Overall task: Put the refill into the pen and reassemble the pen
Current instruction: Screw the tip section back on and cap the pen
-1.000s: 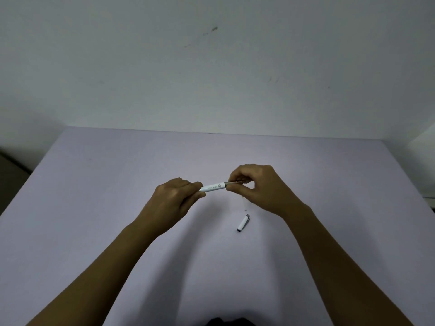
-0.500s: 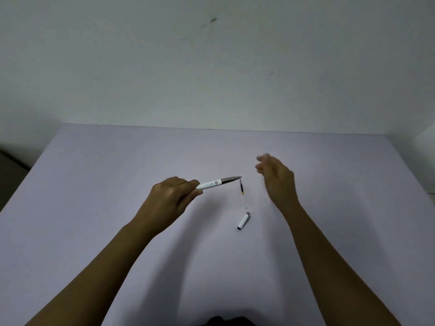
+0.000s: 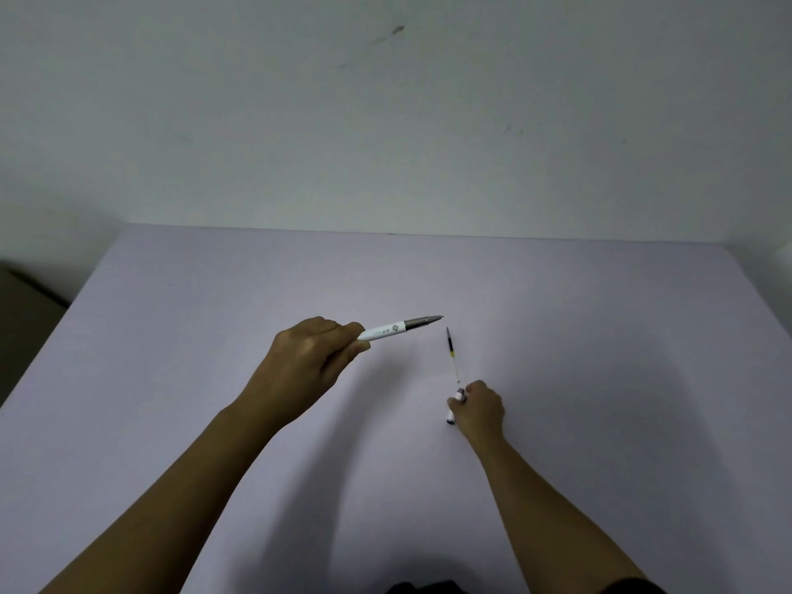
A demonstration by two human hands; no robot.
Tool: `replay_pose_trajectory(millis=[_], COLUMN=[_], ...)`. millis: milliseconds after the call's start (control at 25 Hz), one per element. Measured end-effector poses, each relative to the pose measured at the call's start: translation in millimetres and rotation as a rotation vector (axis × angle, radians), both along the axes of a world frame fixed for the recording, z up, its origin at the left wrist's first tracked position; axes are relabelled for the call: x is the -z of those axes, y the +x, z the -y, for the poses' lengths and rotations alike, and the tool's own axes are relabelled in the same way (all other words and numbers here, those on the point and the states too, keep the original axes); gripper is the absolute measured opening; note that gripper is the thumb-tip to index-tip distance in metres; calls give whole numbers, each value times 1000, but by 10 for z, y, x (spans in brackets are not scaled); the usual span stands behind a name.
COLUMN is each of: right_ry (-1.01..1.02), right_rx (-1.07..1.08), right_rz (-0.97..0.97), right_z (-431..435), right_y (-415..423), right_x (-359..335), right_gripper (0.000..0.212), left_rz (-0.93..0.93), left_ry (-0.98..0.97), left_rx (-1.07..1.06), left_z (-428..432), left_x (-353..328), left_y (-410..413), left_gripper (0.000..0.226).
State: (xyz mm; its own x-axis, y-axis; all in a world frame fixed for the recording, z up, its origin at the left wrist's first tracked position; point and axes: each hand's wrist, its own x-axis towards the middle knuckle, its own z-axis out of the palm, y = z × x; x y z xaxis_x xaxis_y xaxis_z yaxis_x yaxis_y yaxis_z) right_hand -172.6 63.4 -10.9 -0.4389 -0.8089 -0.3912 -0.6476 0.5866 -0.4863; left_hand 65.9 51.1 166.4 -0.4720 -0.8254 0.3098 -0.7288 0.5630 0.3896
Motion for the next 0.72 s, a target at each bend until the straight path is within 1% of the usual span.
replay_pose_trajectory(millis=[120, 160, 200, 240, 320, 360, 400, 520, 720], right_ry=[48, 28, -24, -102, -275, -366, -438, -557, -568], right_rx=[25, 46, 90, 155, 292, 328, 343, 312, 257], right_rz=[44, 93, 193, 363, 803, 976, 1076, 1179, 1254], right_z=[27, 48, 80, 116, 192, 225, 253, 281, 229], right_y=[-13, -14, -13, -8, 14, 10, 3, -2, 110], right_x=[-70, -137, -225, -341, -645, -803, -958, -1386, -1656], right_gripper=[18, 17, 15, 10, 7, 12, 16, 8, 6], left_rz=[-12, -14, -18, -21, -25, -28, -32, -44, -41], left_ry=[14, 16, 17, 18, 21, 25, 31, 35, -4], left_rx=[-5, -3, -1, 0, -1, -5, -9, -27, -83], left_z=[-6, -14, -21, -25, -39, -50, -61, -94, -104], left_x=[9, 15, 22, 29, 52, 63, 71, 70, 25], left_y=[1, -3, -9, -13, -13, -16, -21, -36, -1], left_gripper=[33, 34, 35, 36, 36, 37, 37, 38, 37])
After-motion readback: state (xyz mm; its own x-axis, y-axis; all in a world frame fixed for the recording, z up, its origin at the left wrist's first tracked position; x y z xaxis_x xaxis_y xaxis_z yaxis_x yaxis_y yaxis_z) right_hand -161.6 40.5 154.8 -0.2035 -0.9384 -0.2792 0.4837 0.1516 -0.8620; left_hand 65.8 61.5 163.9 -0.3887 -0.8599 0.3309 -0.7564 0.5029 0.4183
